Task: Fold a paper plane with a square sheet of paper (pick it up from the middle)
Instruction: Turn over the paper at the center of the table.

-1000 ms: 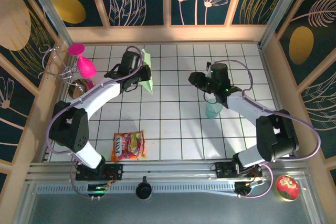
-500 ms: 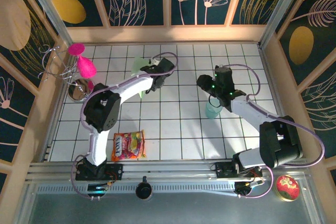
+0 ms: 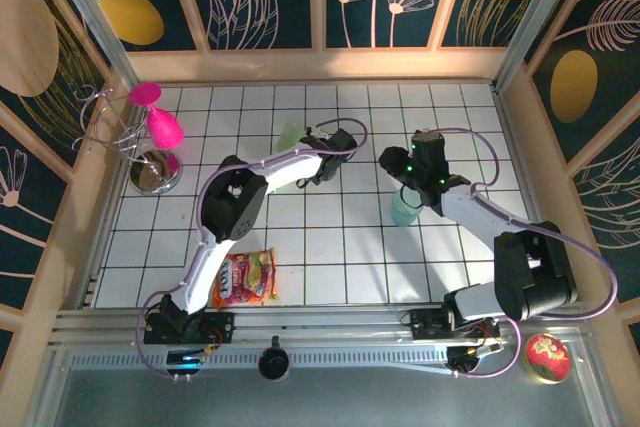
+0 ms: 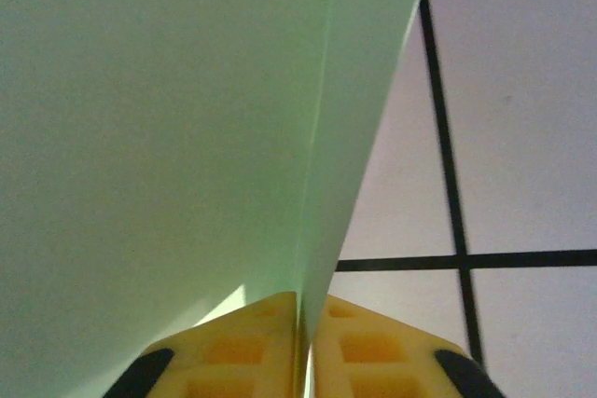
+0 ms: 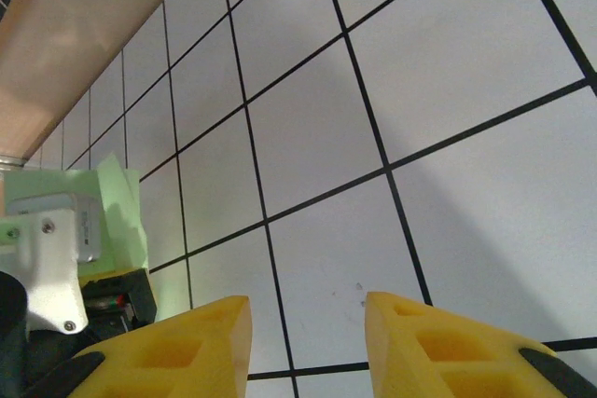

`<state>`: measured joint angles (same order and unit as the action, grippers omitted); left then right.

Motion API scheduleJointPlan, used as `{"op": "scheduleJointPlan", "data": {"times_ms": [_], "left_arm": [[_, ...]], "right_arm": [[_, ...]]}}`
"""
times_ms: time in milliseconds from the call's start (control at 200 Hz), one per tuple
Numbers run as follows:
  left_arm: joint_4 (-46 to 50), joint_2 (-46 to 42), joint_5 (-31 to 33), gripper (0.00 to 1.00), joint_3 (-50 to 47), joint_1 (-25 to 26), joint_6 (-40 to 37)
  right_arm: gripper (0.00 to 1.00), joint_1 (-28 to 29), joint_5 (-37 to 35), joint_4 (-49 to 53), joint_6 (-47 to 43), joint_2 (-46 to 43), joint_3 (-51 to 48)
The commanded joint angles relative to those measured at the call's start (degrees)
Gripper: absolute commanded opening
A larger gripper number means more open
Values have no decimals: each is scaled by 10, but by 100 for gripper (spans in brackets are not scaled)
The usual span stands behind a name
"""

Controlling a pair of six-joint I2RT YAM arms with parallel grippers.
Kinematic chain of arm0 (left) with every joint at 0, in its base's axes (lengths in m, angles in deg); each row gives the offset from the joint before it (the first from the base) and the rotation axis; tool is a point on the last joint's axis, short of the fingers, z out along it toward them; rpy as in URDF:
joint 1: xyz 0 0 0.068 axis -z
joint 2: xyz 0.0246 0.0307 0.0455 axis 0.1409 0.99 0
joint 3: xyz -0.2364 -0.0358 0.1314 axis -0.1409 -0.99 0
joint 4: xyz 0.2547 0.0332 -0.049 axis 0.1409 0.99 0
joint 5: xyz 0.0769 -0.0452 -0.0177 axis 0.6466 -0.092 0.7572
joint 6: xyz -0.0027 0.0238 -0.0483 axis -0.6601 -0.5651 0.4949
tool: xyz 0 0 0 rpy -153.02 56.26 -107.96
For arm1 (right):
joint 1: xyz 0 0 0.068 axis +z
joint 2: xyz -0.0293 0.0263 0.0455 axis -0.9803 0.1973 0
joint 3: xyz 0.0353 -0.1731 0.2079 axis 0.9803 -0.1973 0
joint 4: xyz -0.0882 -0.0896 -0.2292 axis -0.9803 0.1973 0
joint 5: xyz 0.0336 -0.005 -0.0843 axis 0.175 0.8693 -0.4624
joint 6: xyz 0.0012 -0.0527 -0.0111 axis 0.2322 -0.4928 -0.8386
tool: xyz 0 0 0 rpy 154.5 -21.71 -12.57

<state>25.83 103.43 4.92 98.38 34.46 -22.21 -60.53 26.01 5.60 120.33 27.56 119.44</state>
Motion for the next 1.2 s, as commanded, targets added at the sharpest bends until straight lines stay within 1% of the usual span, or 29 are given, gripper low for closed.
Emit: {"op": "scheduleJointPlan", "data": {"times_ms": [0, 130, 355, 491, 671, 756, 931, 1056, 1196], "left_arm": [[26, 24, -10, 17, 34, 5, 26], [30, 35, -26, 24, 44, 7, 38], [18, 34, -56, 25, 43, 14, 49], [17, 34, -61, 25, 47, 17, 54], [28, 44, -39, 22, 58, 25, 56], [34, 48, -30, 22, 61, 29, 56], [27, 40, -37, 25, 52, 36, 61], [19, 42, -39, 25, 52, 42, 63], [18, 53, -32, 21, 55, 51, 62]], "right_arm": [[37, -6, -14, -4, 12, -12, -9], [37, -8, -15, -4, 13, -12, -10], [37, -15, -14, -12, 17, -12, -15], [37, -17, -13, -13, 20, -12, -18], [37, -20, -12, -13, 22, -14, -21], [37, -21, -15, -12, 25, -18, -24], [37, -27, -49, -3, 39, -43, -34], [37, -36, -63, -2, 50, -59, -44], [37, -40, -62, 1, 52, -60, -44]]}}
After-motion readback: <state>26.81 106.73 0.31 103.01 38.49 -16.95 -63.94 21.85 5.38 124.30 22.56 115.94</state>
